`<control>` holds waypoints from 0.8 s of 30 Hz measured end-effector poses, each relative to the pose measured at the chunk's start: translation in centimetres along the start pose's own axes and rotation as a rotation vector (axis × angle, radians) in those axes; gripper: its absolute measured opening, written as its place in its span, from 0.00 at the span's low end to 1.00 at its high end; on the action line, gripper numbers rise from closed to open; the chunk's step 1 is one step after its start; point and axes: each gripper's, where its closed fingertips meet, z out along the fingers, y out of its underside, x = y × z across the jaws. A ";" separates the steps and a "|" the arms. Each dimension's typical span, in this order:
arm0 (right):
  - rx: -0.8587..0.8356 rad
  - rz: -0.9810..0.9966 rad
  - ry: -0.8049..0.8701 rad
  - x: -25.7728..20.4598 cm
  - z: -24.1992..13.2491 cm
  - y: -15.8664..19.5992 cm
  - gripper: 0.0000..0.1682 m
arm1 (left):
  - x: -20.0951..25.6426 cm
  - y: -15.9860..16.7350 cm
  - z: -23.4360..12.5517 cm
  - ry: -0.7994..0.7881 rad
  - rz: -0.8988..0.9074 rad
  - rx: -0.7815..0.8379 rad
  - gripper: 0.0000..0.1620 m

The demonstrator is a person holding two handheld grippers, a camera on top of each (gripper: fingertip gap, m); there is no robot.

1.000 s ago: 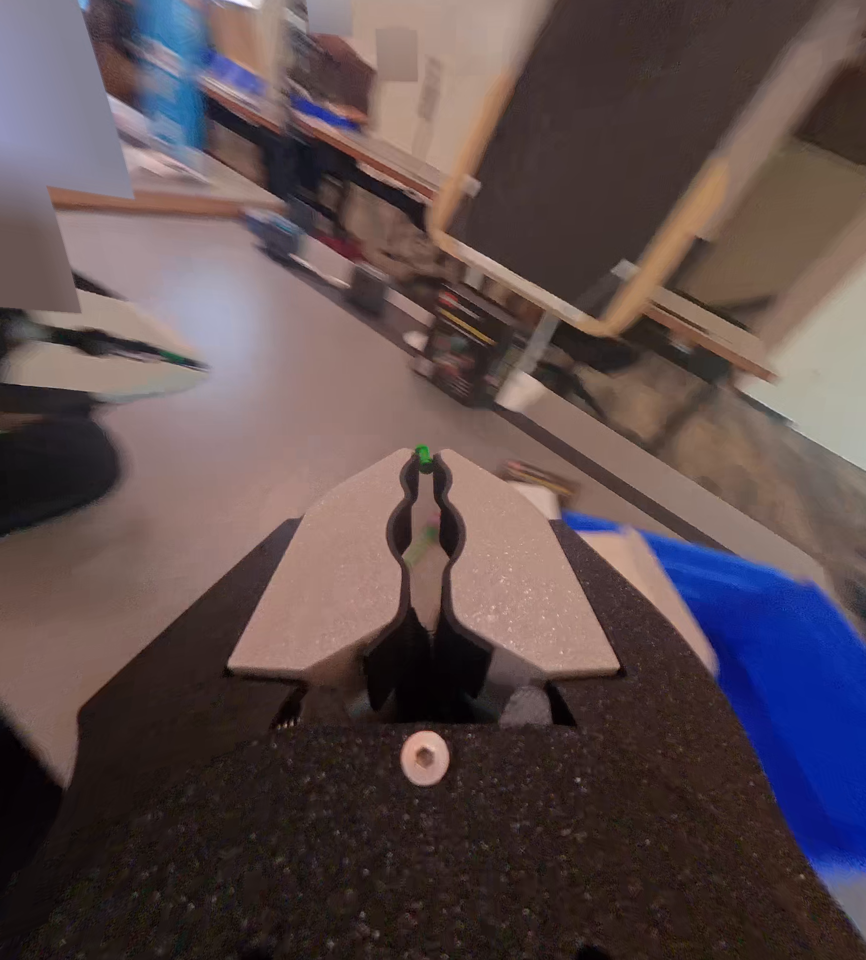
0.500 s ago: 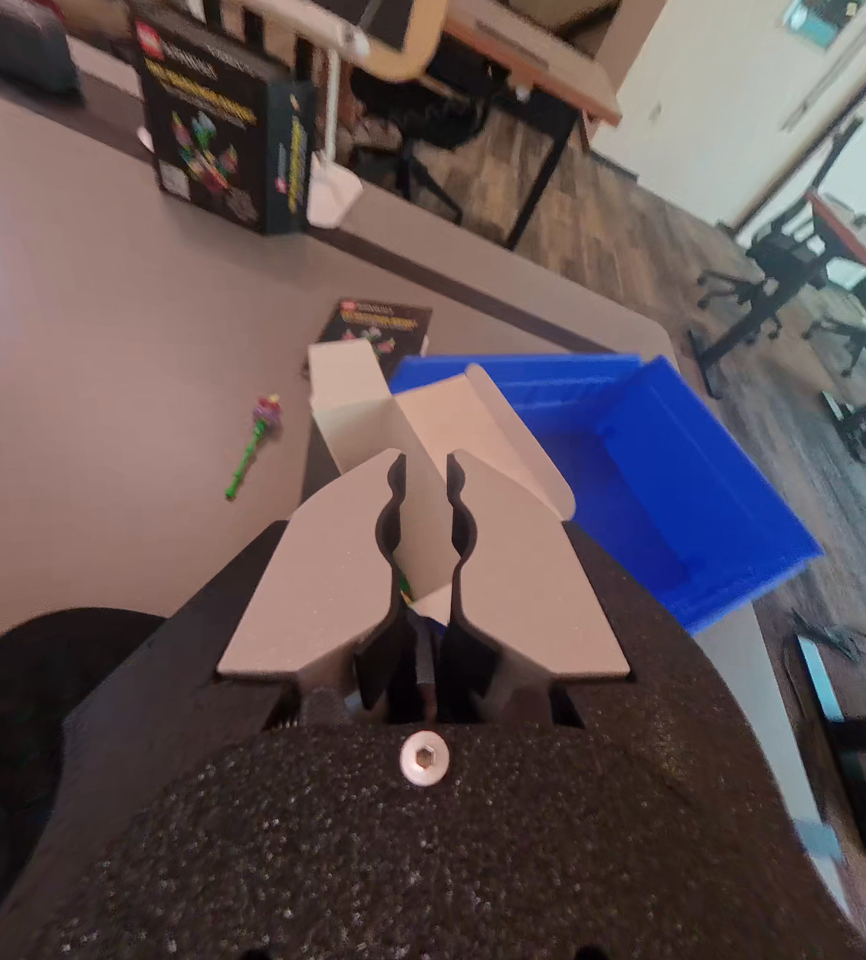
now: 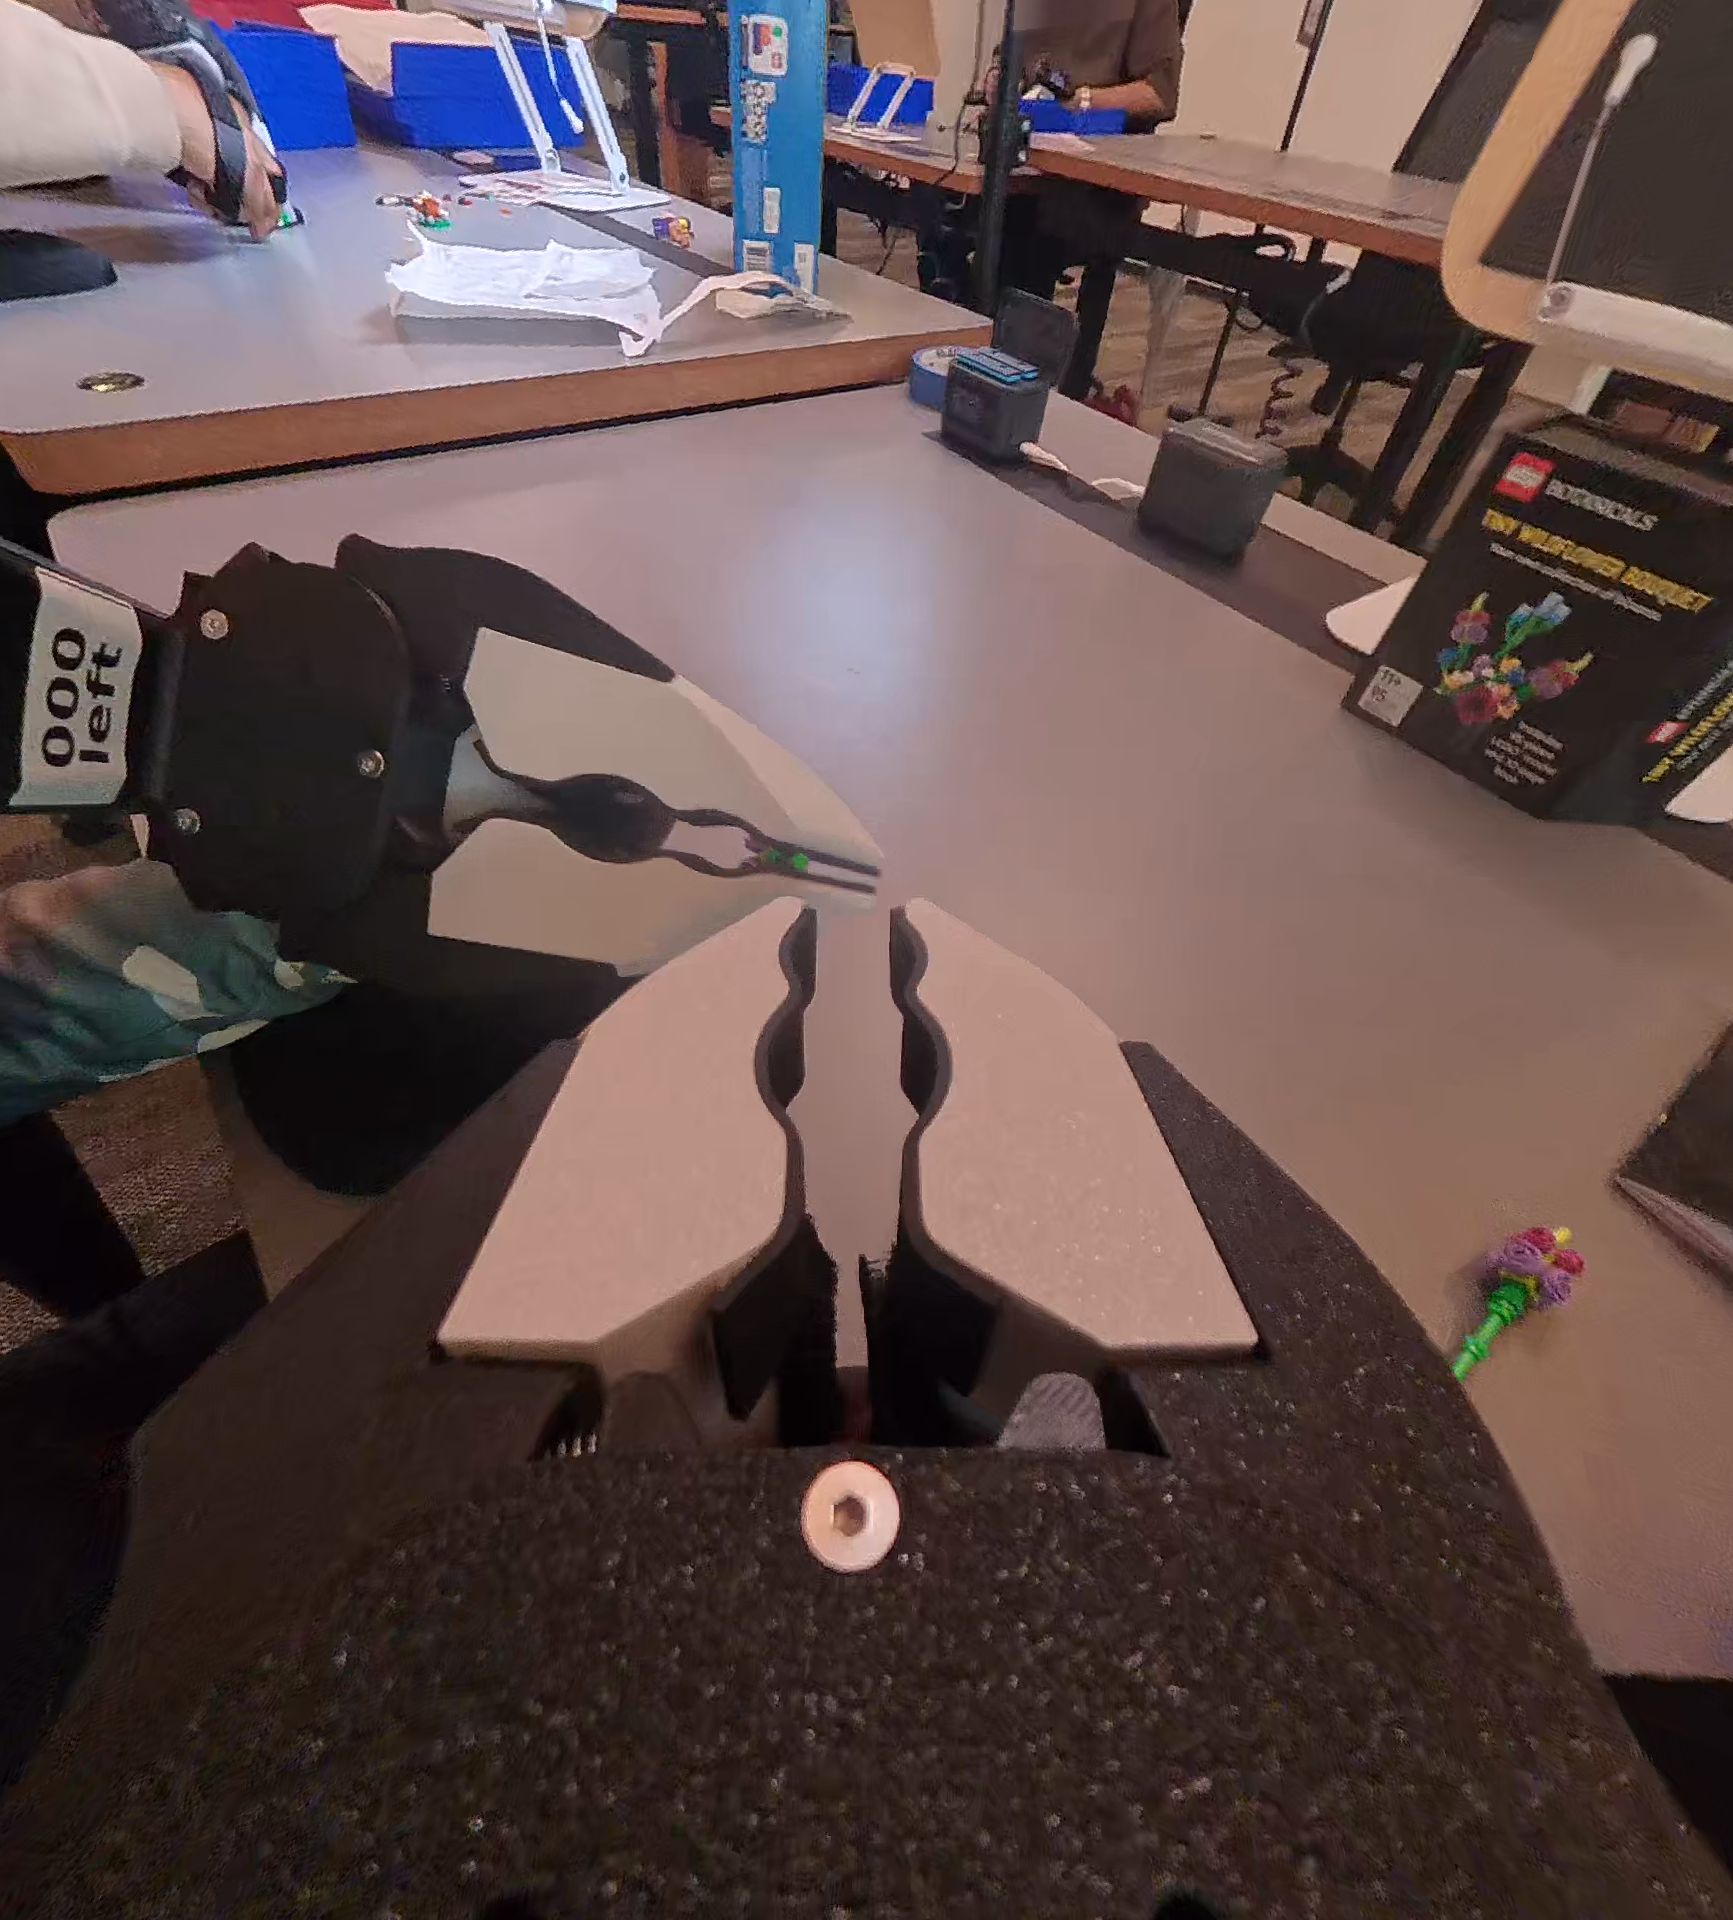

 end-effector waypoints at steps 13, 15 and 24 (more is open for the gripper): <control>0.038 0.016 -0.068 -1.2 1.3 -0.2 0.02 | 0.4 -0.3 0.1 0.001 0.043 0.017 0.01; 0.055 0.029 -0.070 -0.9 0.9 -0.3 0.02 | 0.2 -0.5 0.1 -0.006 0.030 0.033 0.05; 0.068 0.054 -0.077 -0.6 -0.2 -0.1 0.02 | 0.7 0.0 0.3 0.030 0.039 0.005 0.02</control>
